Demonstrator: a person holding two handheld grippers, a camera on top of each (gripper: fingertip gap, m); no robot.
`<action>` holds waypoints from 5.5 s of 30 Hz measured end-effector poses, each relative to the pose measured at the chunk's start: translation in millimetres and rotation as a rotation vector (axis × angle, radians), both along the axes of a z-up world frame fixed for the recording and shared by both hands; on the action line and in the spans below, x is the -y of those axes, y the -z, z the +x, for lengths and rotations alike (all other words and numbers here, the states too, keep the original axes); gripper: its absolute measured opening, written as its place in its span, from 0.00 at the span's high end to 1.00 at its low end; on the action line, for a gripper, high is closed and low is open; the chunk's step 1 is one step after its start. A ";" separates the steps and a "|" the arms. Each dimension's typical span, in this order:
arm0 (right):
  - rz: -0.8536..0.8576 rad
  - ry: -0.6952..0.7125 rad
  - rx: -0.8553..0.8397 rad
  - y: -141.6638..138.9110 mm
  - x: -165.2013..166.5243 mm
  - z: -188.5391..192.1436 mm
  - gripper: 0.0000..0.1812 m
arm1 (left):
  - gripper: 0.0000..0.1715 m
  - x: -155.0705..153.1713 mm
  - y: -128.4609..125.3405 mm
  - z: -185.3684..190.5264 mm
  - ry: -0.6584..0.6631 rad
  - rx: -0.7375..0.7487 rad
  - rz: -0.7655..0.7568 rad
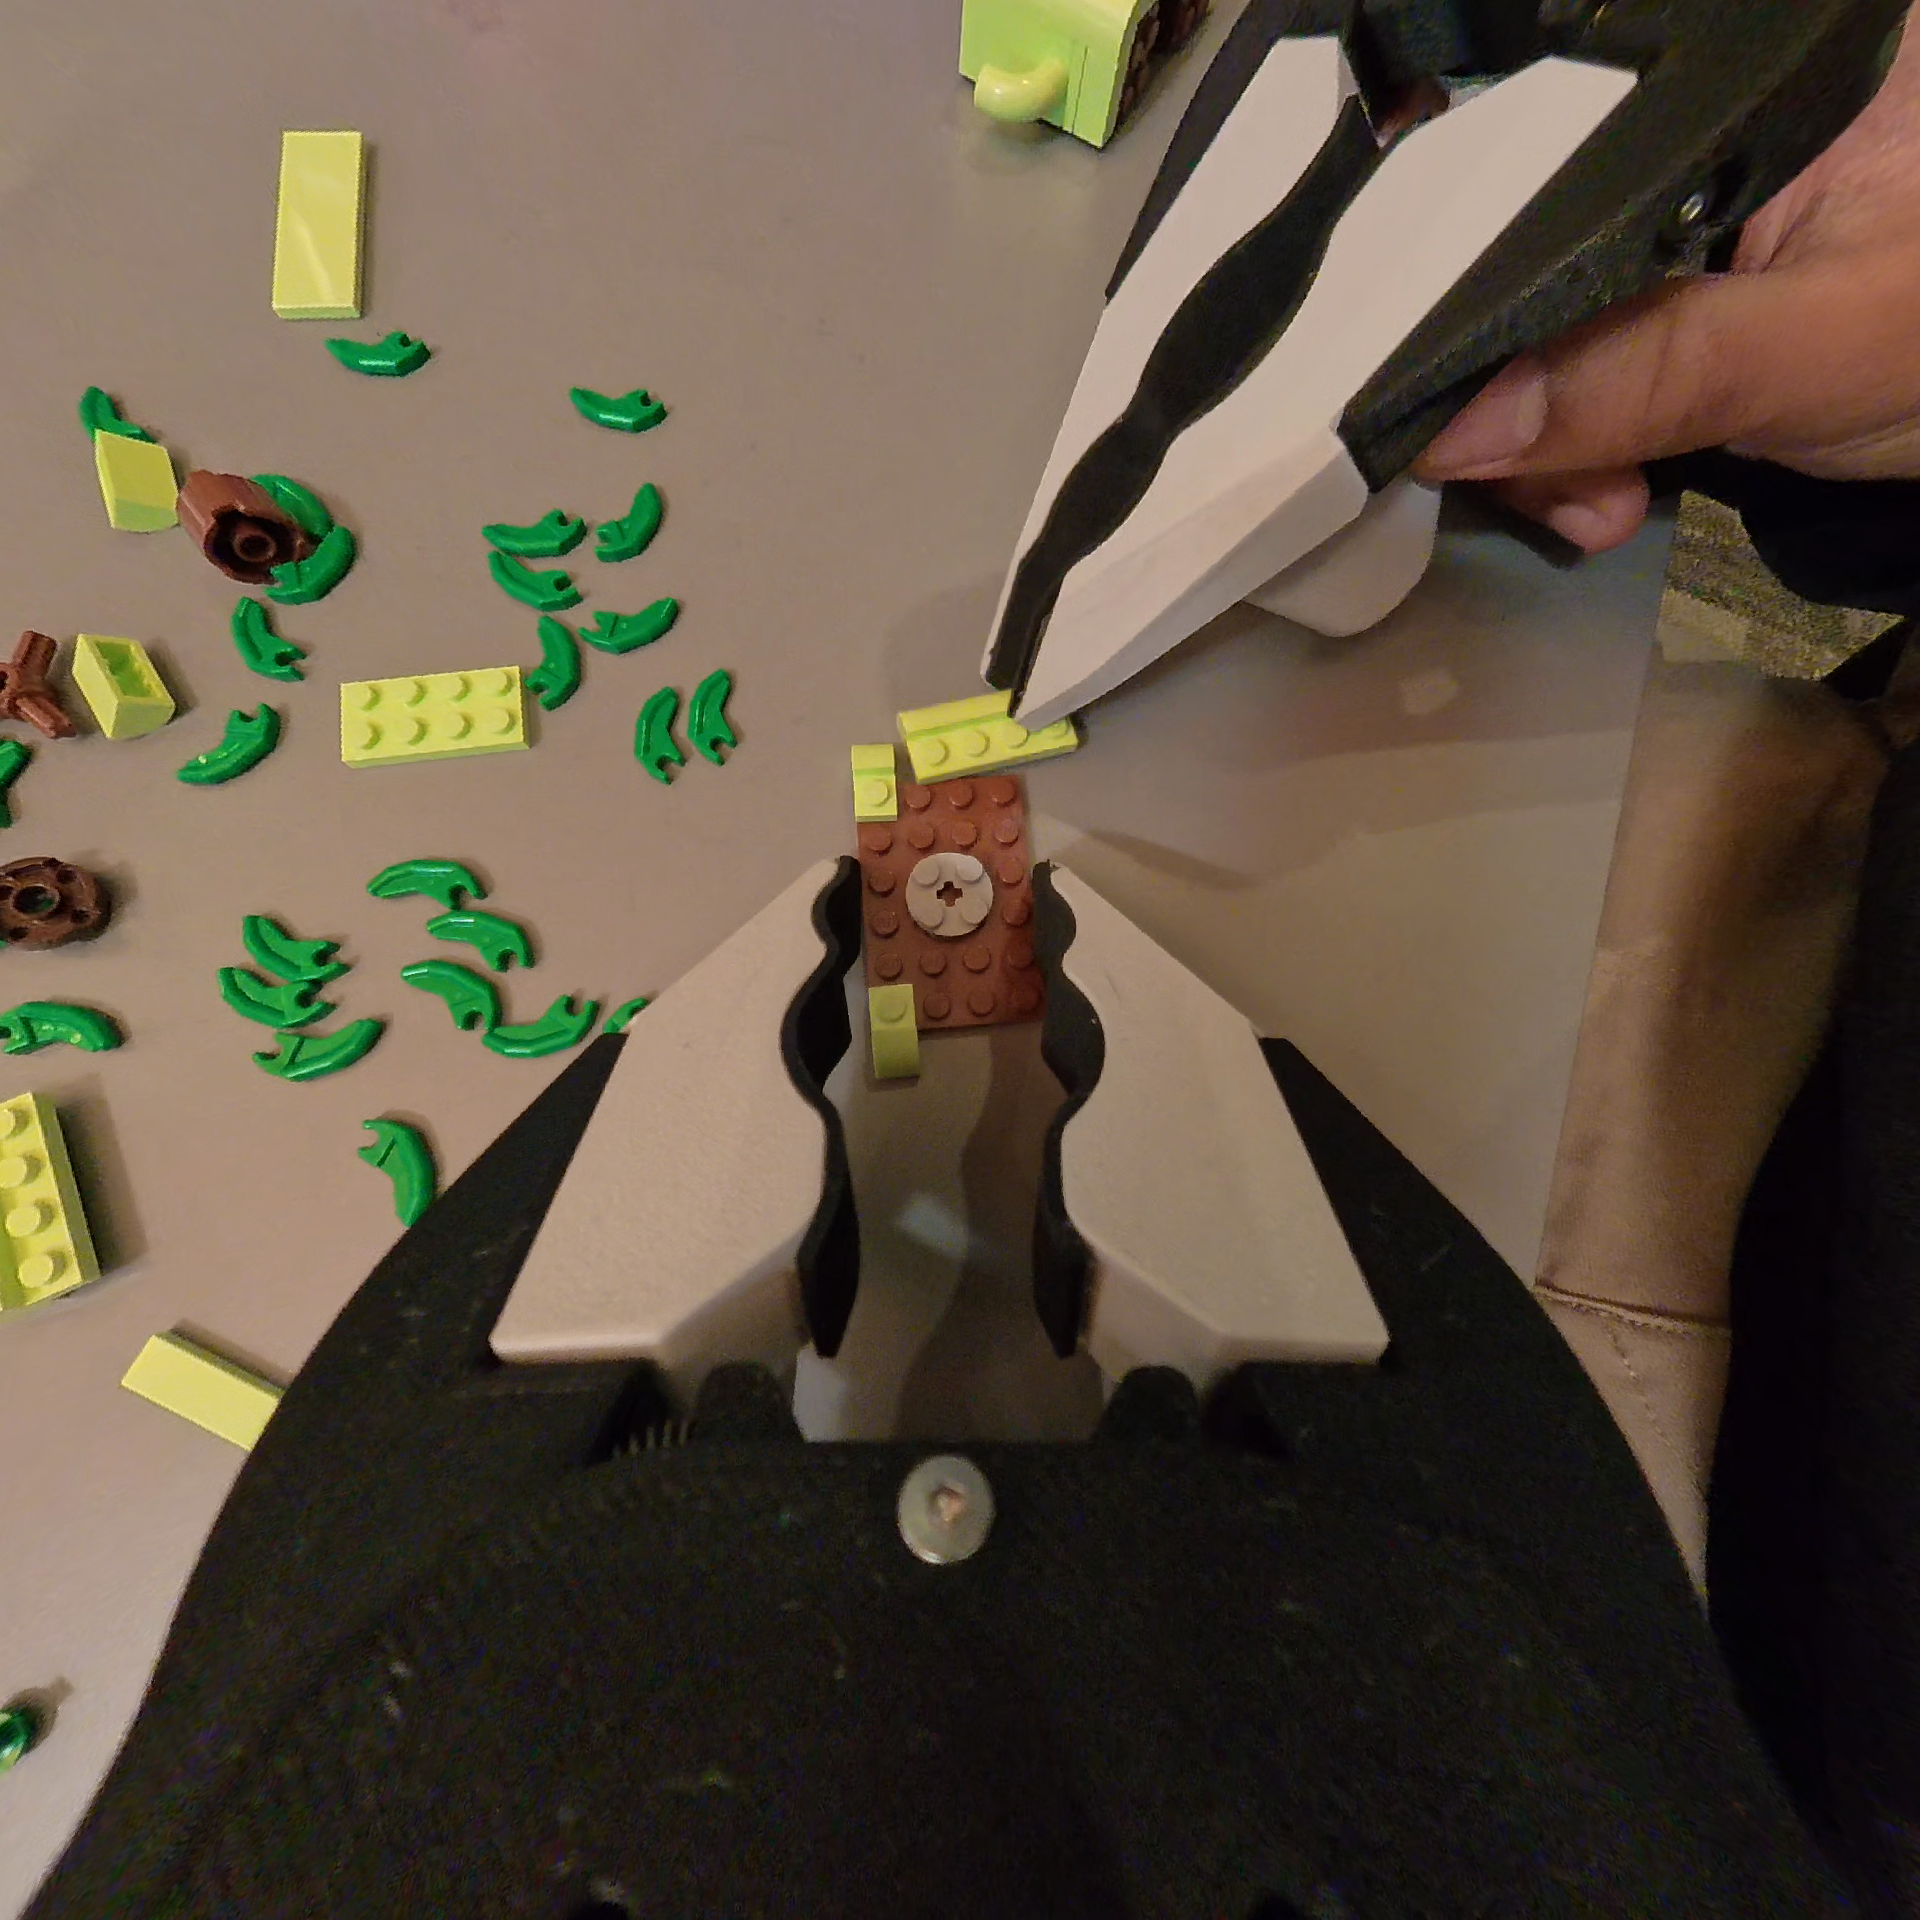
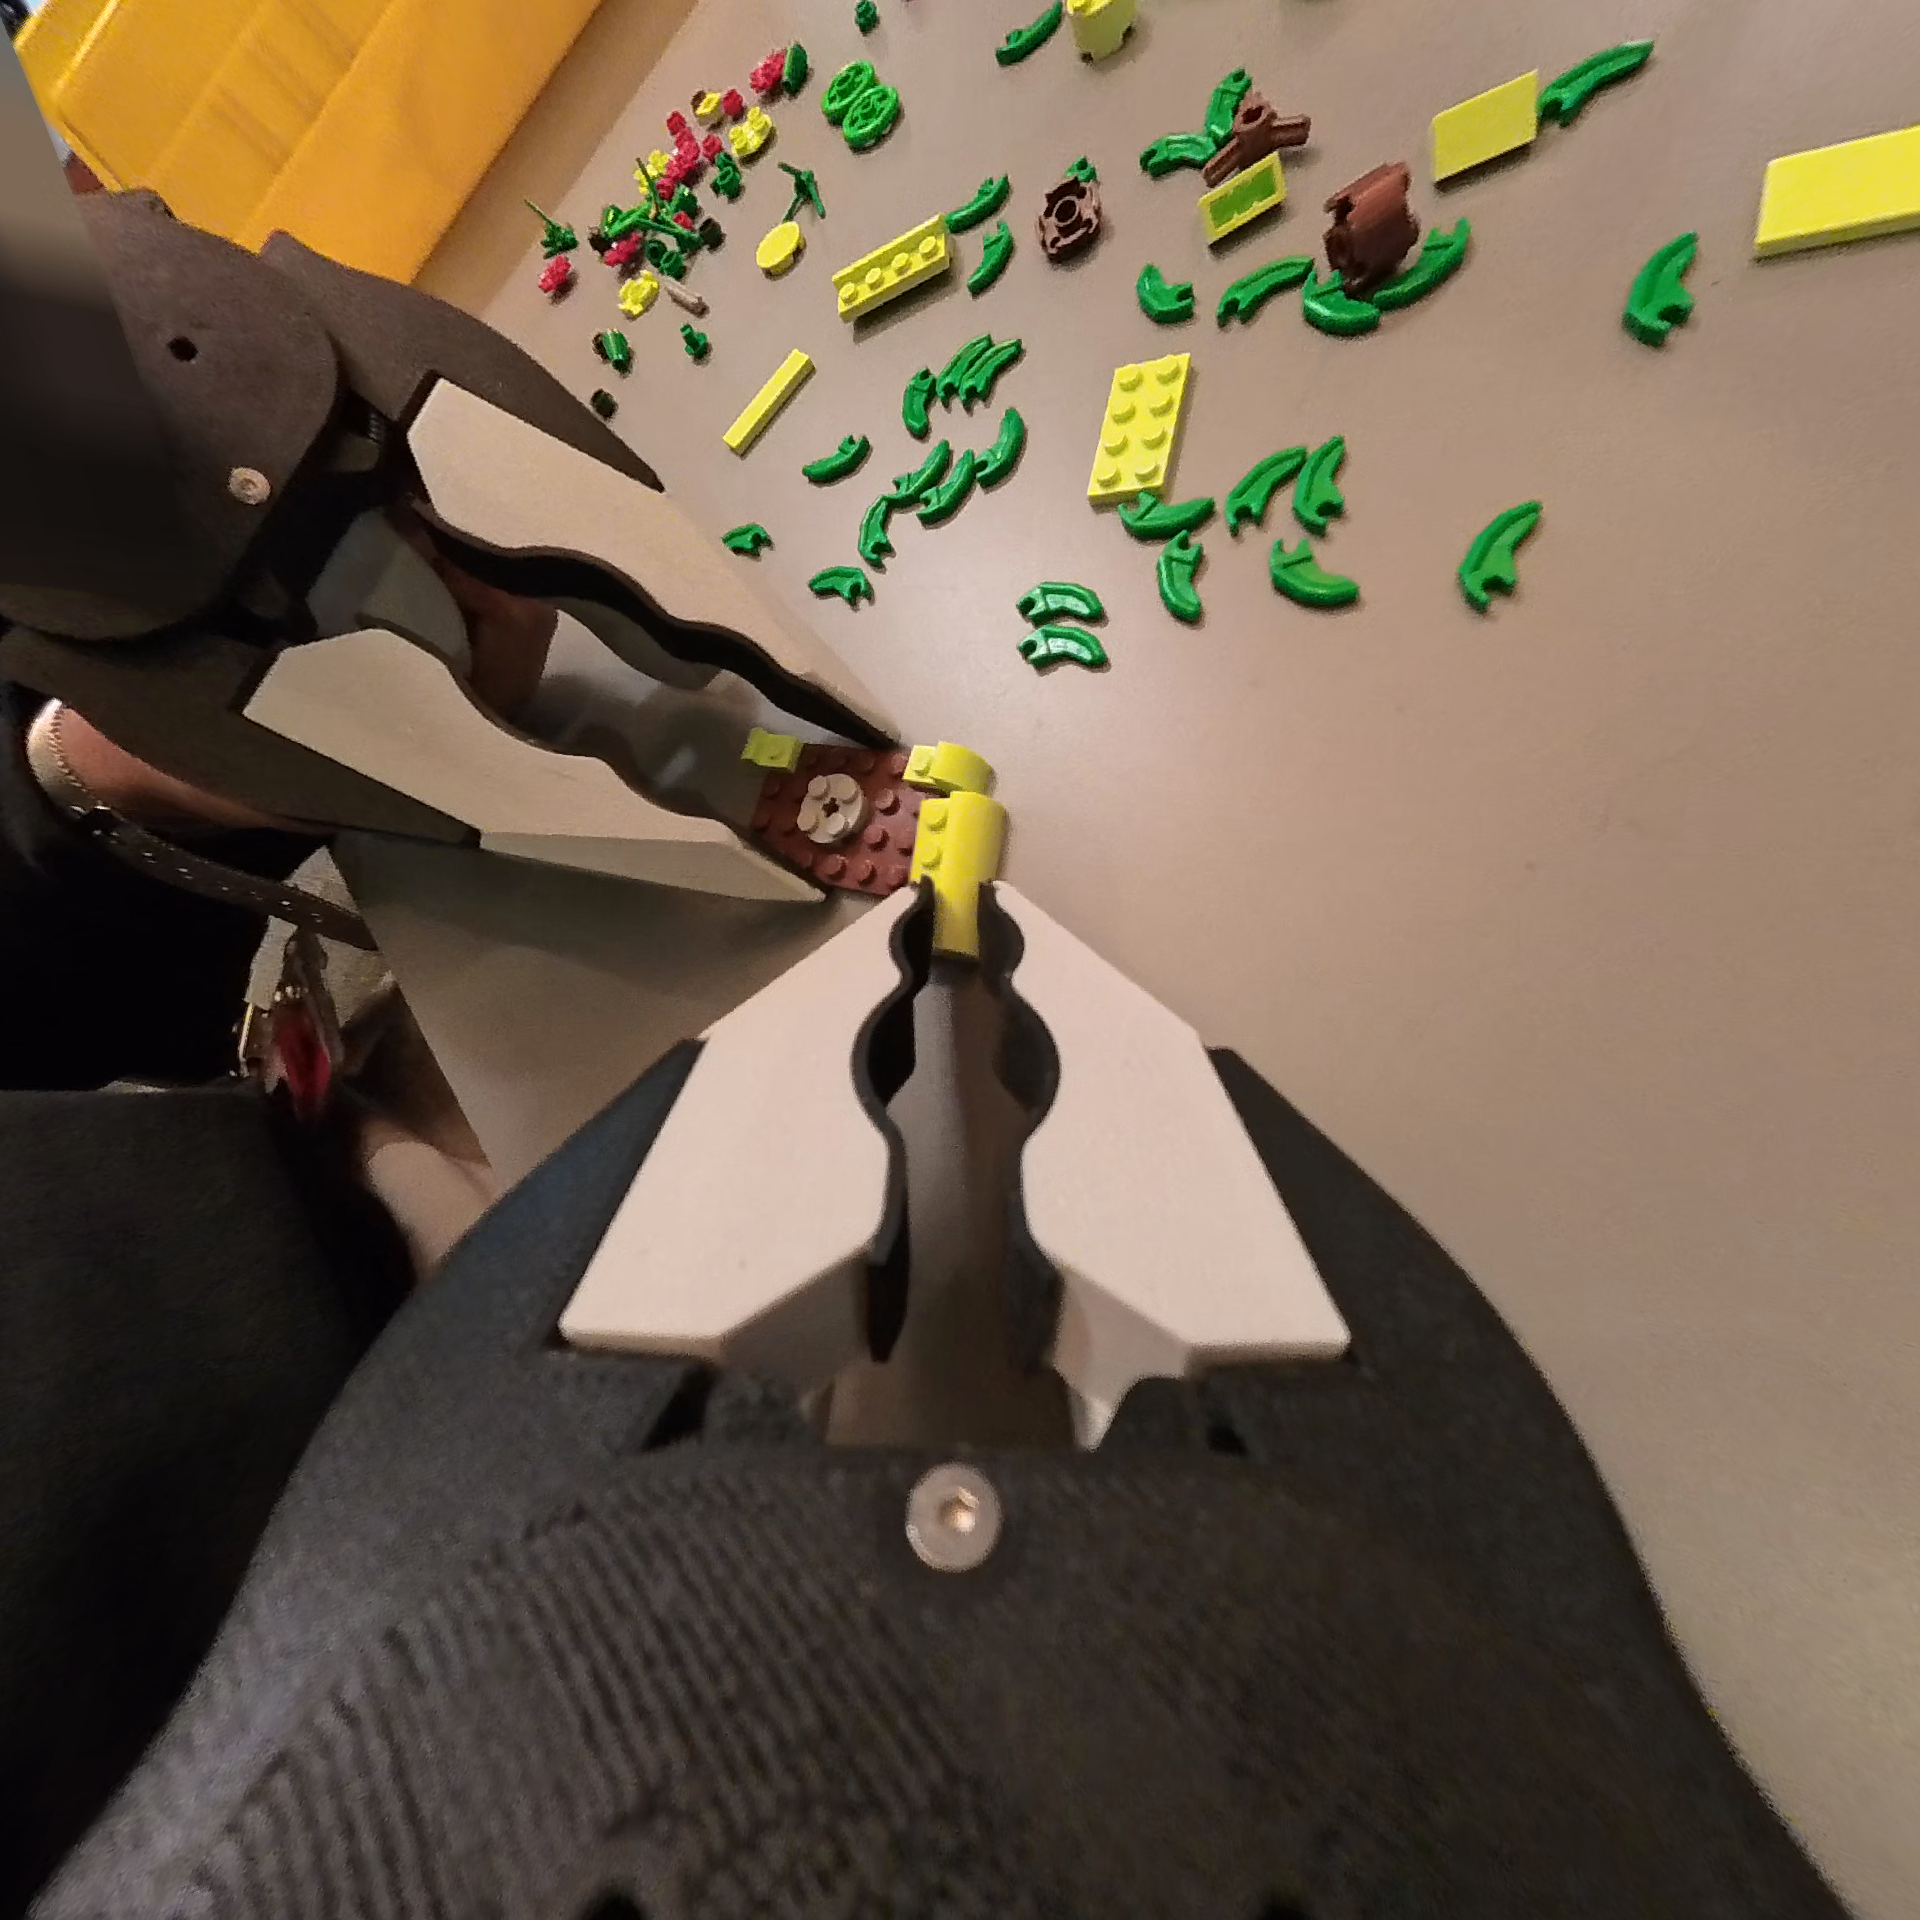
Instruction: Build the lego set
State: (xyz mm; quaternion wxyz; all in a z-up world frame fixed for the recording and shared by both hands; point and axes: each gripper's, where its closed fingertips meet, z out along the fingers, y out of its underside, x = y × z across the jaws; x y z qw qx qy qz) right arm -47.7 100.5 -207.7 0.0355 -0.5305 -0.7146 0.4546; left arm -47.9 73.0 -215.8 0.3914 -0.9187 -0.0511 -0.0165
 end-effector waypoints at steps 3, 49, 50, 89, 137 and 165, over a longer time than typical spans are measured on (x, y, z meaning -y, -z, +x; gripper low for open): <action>-0.014 -0.008 0.013 0.6 2.7 1.4 0.96 | 0.81 0.0 0.0 0.0 0.000 0.001 0.000; 0.118 -0.031 -0.012 -0.6 13.2 -3.0 0.93 | 0.81 -0.3 0.1 0.9 0.003 -0.007 -0.002; 0.123 -0.032 -0.006 0.2 13.6 -3.9 0.92 | 0.81 -0.3 0.1 1.1 0.004 -0.007 -0.002; 0.095 -0.049 0.088 0.9 12.1 -5.6 0.97 | 0.81 0.0 0.2 2.2 0.010 -0.010 -0.003; 0.458 -0.155 0.176 1.6 13.0 -5.0 0.98 | 0.81 -0.2 0.6 0.9 0.001 0.000 -0.003; 0.475 -0.218 0.097 0.5 13.8 -6.8 0.99 | 0.81 0.1 0.5 0.8 0.001 -0.008 -0.006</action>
